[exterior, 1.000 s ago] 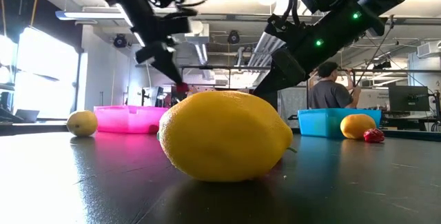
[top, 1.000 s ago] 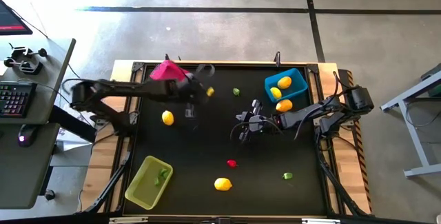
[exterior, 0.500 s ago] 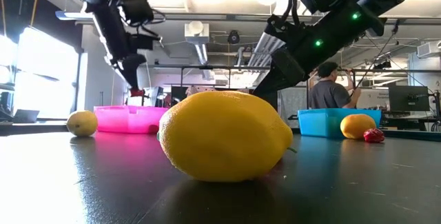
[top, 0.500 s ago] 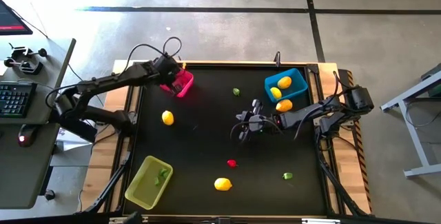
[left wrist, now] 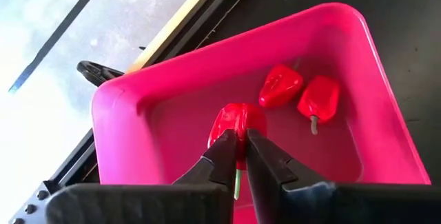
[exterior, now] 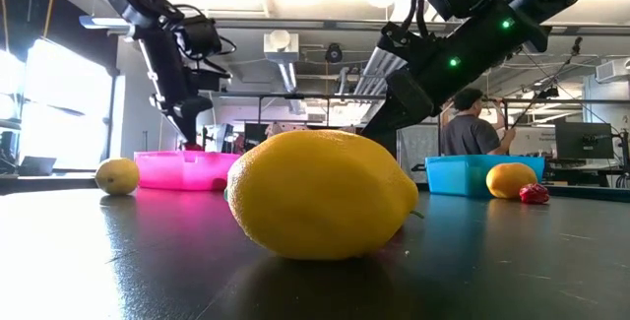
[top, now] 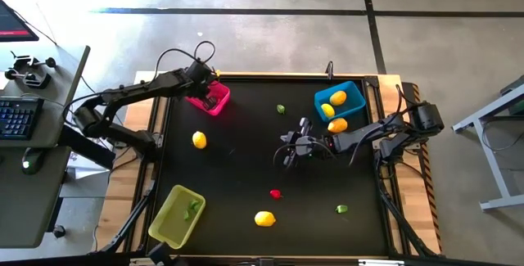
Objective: Sort produce into baskets
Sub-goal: Put the red bell pepper into the red bin, then put the yellow lemon into the blue bin
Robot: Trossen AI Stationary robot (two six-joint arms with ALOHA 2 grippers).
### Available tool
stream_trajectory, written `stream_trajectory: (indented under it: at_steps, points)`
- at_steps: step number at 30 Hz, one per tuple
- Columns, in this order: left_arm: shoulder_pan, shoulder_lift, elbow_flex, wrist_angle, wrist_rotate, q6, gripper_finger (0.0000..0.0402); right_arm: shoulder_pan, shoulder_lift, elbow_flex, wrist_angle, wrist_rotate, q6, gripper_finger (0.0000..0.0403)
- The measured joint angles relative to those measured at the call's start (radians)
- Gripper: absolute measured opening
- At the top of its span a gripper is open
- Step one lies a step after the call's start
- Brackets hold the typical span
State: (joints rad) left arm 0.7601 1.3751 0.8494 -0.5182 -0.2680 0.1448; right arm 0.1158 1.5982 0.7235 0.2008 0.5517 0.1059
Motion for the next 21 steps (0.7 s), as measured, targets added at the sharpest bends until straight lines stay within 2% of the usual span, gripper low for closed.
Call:
stream_trajectory:
  at_steps: [17, 21]
  points:
    - [-0.003, -0.004, 0.0, 0.008, -0.006, 0.021, 0.01, 0.0, 0.0, 0.0, 0.0, 0.02, 0.008, 0.0]
    - [-0.025, -0.009, 0.0, 0.017, -0.037, 0.057, 0.0102, 0.0, 0.0, 0.0, 0.0, 0.014, 0.01, 0.0]
